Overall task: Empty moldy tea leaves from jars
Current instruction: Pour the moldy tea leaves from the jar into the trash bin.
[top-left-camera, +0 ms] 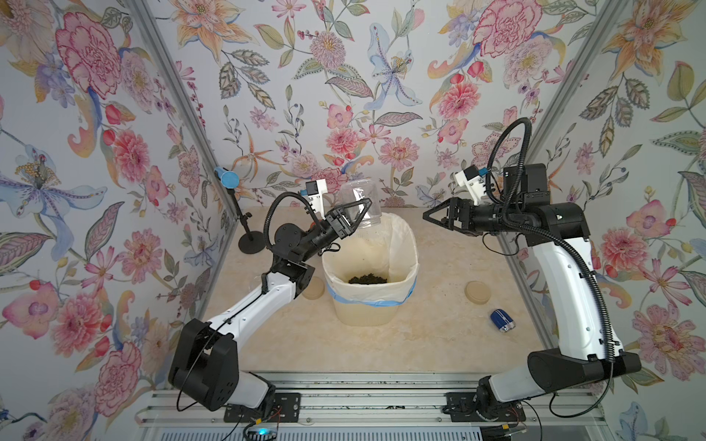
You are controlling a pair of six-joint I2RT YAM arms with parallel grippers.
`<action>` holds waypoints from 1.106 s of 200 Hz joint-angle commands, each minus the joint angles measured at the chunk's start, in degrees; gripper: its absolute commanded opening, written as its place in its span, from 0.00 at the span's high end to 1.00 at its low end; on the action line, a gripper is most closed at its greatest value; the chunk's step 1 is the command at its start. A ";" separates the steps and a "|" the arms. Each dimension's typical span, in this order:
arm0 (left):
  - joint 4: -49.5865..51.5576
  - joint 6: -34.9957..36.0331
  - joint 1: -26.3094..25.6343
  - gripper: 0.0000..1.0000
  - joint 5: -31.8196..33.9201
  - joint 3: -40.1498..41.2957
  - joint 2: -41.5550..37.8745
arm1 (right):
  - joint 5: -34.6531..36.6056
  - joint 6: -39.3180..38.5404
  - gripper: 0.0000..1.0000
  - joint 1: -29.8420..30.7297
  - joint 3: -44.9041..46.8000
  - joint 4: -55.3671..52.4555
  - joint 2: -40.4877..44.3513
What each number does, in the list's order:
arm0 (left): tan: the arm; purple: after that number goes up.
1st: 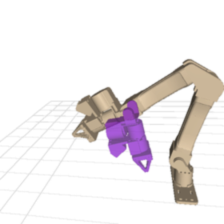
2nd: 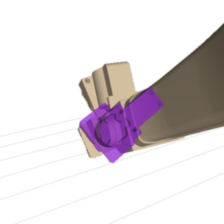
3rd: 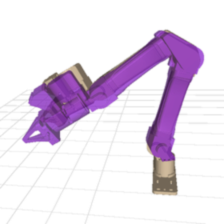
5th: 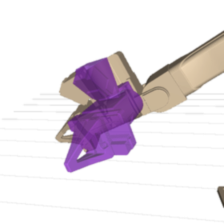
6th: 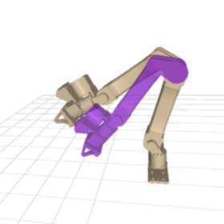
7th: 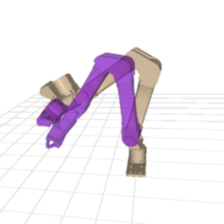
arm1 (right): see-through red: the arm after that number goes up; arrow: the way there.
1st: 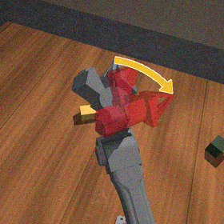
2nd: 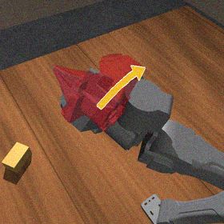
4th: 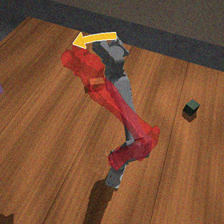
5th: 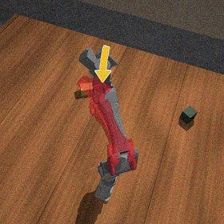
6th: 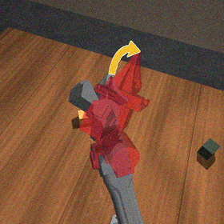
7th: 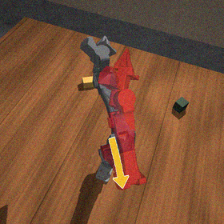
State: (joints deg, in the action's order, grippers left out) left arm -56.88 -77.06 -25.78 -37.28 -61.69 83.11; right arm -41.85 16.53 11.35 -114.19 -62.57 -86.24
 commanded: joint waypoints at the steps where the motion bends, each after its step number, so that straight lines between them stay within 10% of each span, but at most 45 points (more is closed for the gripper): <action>1: -7.25 -3.57 1.45 0.65 0.15 -0.78 0.77 | -1.66 0.18 0.00 -0.28 1.74 2.42 1.83; 17: 9.30 12.54 -0.13 0.59 1.09 -5.02 -1.94 | -1.51 -0.09 0.00 -0.50 2.52 2.45 2.26; 45: 48.63 62.64 -6.62 0.55 7.77 -19.05 -0.91 | -2.01 -0.24 0.00 -0.88 3.08 2.43 2.47; 66: 61.70 81.70 -10.69 0.57 14.34 -22.86 1.53 | -2.08 -0.26 0.00 -1.05 3.47 2.54 2.78; 134: 56.31 93.97 -10.39 0.56 16.39 -10.51 -4.91 | -2.53 -0.36 0.00 -1.95 3.78 2.60 2.85; 198: 44.72 75.74 -4.32 0.56 3.91 -11.50 -4.38 | -2.67 -0.63 0.00 -1.91 4.84 2.76 3.53; 221: 66.50 99.49 -16.42 0.54 23.93 -22.44 0.19 | -2.97 -0.93 0.00 -1.95 5.29 2.80 3.62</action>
State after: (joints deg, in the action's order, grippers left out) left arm 1.72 10.24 -34.09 -22.26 -74.70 81.08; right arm -43.16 16.49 9.61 -109.71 -60.55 -83.90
